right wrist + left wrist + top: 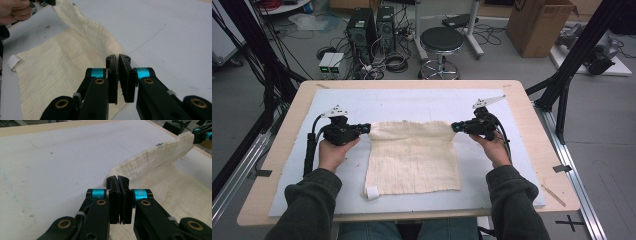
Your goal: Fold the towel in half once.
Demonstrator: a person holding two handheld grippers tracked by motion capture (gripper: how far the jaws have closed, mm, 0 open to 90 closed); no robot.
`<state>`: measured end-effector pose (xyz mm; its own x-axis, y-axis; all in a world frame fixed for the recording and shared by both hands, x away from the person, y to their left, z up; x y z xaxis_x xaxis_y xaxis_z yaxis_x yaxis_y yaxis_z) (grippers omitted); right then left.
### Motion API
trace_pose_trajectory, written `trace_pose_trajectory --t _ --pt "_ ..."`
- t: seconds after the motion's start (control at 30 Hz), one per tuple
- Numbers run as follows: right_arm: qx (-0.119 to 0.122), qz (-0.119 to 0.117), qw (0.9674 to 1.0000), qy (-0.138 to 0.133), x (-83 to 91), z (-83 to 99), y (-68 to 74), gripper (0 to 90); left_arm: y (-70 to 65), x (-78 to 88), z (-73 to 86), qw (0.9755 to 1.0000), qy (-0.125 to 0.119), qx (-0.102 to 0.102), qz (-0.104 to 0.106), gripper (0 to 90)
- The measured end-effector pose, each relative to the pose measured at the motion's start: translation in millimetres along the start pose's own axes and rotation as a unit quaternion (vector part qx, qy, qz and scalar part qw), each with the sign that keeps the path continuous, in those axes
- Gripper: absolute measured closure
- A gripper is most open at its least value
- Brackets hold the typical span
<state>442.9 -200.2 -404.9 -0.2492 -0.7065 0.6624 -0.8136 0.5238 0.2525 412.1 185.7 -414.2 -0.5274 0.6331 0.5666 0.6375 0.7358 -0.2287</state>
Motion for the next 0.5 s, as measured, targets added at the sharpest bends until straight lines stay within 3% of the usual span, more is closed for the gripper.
trace_pose_trajectory --t 0.4,0.5 --pt "0.014 -0.008 0.9998 0.005 3.4 1.1 11.5 85.5 -10.4 5.1 2.7 0.9997 0.007 -0.022 0.011 87.8" --pt "0.016 -0.007 0.9998 0.002 3.8 4.1 12.1 85.5 -11.3 7.0 5.3 0.9997 0.003 -0.020 0.014 87.8"
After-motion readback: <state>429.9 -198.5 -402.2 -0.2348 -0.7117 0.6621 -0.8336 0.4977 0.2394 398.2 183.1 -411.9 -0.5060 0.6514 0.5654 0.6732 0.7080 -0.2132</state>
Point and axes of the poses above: each handheld gripper's, and its own axes: x roughly backward along the jaws, z roughly out of its underside, y roughly to its left, the point moved 5 cm from there along -x, roughly forward along the jaws, and after that the axes turned 8 degrees about y, right-handed, at the moved point
